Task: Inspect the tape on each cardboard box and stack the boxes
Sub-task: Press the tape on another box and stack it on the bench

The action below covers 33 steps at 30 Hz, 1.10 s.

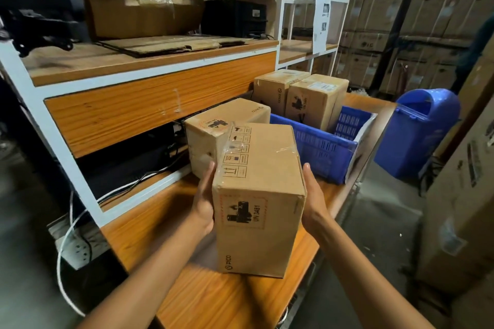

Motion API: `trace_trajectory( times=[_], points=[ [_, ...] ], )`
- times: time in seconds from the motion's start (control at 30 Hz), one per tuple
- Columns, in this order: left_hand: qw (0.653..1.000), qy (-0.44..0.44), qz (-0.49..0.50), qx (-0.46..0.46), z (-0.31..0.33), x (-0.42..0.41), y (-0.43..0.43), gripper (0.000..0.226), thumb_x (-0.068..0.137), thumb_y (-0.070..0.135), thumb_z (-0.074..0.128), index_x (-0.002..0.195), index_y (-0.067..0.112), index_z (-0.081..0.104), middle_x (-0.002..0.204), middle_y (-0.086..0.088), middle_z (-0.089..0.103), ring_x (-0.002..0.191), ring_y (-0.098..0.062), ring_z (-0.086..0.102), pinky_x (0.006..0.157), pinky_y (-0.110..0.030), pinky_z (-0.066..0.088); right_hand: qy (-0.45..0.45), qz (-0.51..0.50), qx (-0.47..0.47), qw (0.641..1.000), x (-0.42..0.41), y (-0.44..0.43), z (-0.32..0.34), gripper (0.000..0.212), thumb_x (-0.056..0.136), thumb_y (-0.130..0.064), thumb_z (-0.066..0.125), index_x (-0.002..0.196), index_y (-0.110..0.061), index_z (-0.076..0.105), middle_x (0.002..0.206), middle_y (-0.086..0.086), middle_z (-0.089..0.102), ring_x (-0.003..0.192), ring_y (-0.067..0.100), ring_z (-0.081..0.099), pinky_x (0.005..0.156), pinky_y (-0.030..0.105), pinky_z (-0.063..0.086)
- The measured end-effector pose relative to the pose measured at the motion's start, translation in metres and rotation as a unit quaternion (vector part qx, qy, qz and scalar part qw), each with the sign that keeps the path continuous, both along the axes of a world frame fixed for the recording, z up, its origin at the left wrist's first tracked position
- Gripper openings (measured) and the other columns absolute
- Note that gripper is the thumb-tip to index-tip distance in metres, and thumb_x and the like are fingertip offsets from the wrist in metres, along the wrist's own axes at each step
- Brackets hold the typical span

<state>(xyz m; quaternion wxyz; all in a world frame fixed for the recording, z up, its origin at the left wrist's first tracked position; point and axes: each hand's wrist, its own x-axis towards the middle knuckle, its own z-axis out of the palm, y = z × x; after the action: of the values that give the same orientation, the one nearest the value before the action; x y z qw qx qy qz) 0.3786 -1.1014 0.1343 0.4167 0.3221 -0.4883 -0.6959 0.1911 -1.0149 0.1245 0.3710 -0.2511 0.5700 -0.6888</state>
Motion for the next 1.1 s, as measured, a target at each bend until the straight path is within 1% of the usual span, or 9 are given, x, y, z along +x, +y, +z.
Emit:
trace_trajectory(
  times=[0.1, 0.23, 0.33, 0.47, 0.63, 0.8, 0.97, 1.03, 1.1],
  points=[
    [0.994, -0.074, 0.021, -0.073, 0.015, 0.012, -0.007, 0.042, 0.097, 0.054, 0.051, 0.122, 0.023, 0.062, 0.117, -0.002, 0.071, 0.111, -0.018, 0.065, 0.103, -0.045, 0.045, 0.04, -0.041, 0.023, 0.998, -0.015, 0.0, 0.006, 0.04, 0.101, -0.049, 0.048, 0.117, -0.017, 0.066, 0.113, 0.006, 0.072, 0.109, 0.023, 0.066, 0.089, 0.043, 0.053],
    [0.926, -0.196, 0.102, -0.307, 0.058, 0.025, -0.023, 0.017, 0.098, 0.026, 0.059, 0.111, 0.019, 0.068, 0.107, 0.009, 0.068, 0.102, -0.003, 0.061, 0.091, -0.03, 0.051, 0.24, -0.085, -0.018, 0.967, -0.029, 0.008, 0.051, 0.009, 0.097, -0.026, 0.064, 0.104, -0.023, 0.068, 0.103, -0.002, 0.071, 0.099, 0.015, 0.067, 0.081, 0.033, 0.056],
    [0.841, -0.285, 0.1, -0.448, 0.081, 0.026, -0.026, 0.019, 0.096, 0.03, 0.06, 0.108, 0.021, 0.073, 0.11, 0.011, 0.07, 0.104, -0.002, 0.06, 0.089, -0.024, 0.048, 0.432, -0.022, 0.0, 0.902, -0.02, 0.015, 0.088, 0.016, 0.092, -0.032, 0.07, 0.105, -0.023, 0.074, 0.101, -0.012, 0.072, 0.094, 0.002, 0.066, 0.08, 0.027, 0.058],
    [0.735, -0.416, -0.046, -0.533, 0.079, 0.015, -0.018, 0.037, 0.098, 0.04, 0.056, 0.131, 0.024, 0.064, 0.139, 0.01, 0.057, 0.126, -0.003, 0.045, 0.101, -0.02, 0.031, 0.608, 0.136, 0.145, 0.769, -0.001, 0.01, 0.108, 0.037, 0.089, -0.045, 0.07, 0.122, -0.028, 0.068, 0.127, -0.012, 0.062, 0.111, 0.004, 0.058, 0.094, 0.031, 0.054],
    [0.614, -0.532, -0.151, -0.563, 0.095, 0.007, -0.03, 0.045, 0.098, 0.051, 0.05, 0.136, 0.028, 0.057, 0.137, 0.006, 0.053, 0.127, -0.01, 0.044, 0.107, -0.037, 0.04, 0.693, 0.187, 0.232, 0.657, 0.008, 0.001, 0.116, 0.039, 0.093, -0.058, 0.057, 0.122, -0.032, 0.061, 0.125, -0.009, 0.054, 0.11, 0.009, 0.05, 0.09, 0.035, 0.053],
    [0.592, -0.574, -0.234, -0.515, 0.13, -0.012, -0.046, 0.071, 0.087, 0.055, 0.066, 0.149, 0.028, 0.042, 0.152, 0.008, 0.04, 0.139, -0.015, 0.038, 0.114, -0.033, 0.032, 0.671, 0.252, 0.257, 0.648, -0.001, -0.016, 0.149, 0.056, 0.082, -0.05, 0.076, 0.133, -0.03, 0.061, 0.135, -0.007, 0.058, 0.122, 0.015, 0.054, 0.1, 0.031, 0.047],
    [0.535, -0.613, -0.312, -0.491, 0.121, -0.023, -0.061, 0.08, 0.095, 0.06, 0.05, 0.159, 0.025, 0.018, 0.167, 0.0, 0.013, 0.152, -0.018, 0.014, 0.122, -0.035, 0.013, 0.64, 0.325, 0.313, 0.622, -0.003, -0.027, 0.152, 0.071, 0.09, -0.047, 0.068, 0.152, -0.028, 0.04, 0.152, -0.002, 0.048, 0.135, 0.02, 0.047, 0.106, 0.032, 0.037],
    [0.537, -0.607, -0.307, -0.499, 0.124, -0.025, -0.063, 0.084, 0.092, 0.059, 0.056, 0.159, 0.025, 0.018, 0.164, -0.001, 0.022, 0.149, -0.019, 0.023, 0.121, -0.036, 0.021, 0.64, 0.322, 0.317, 0.621, -0.004, -0.027, 0.153, 0.07, 0.088, -0.049, 0.07, 0.15, -0.029, 0.044, 0.15, -0.003, 0.049, 0.133, 0.019, 0.047, 0.103, 0.031, 0.038],
    [0.575, -0.586, -0.294, -0.489, 0.129, -0.031, -0.066, 0.093, 0.084, 0.059, 0.066, 0.158, 0.027, 0.019, 0.161, 0.001, 0.03, 0.145, -0.021, 0.031, 0.118, -0.038, 0.028, 0.649, 0.309, 0.312, 0.621, -0.007, -0.033, 0.16, 0.063, 0.087, -0.051, 0.07, 0.143, -0.028, 0.054, 0.144, -0.004, 0.055, 0.126, 0.016, 0.051, 0.096, 0.028, 0.04]
  ],
)
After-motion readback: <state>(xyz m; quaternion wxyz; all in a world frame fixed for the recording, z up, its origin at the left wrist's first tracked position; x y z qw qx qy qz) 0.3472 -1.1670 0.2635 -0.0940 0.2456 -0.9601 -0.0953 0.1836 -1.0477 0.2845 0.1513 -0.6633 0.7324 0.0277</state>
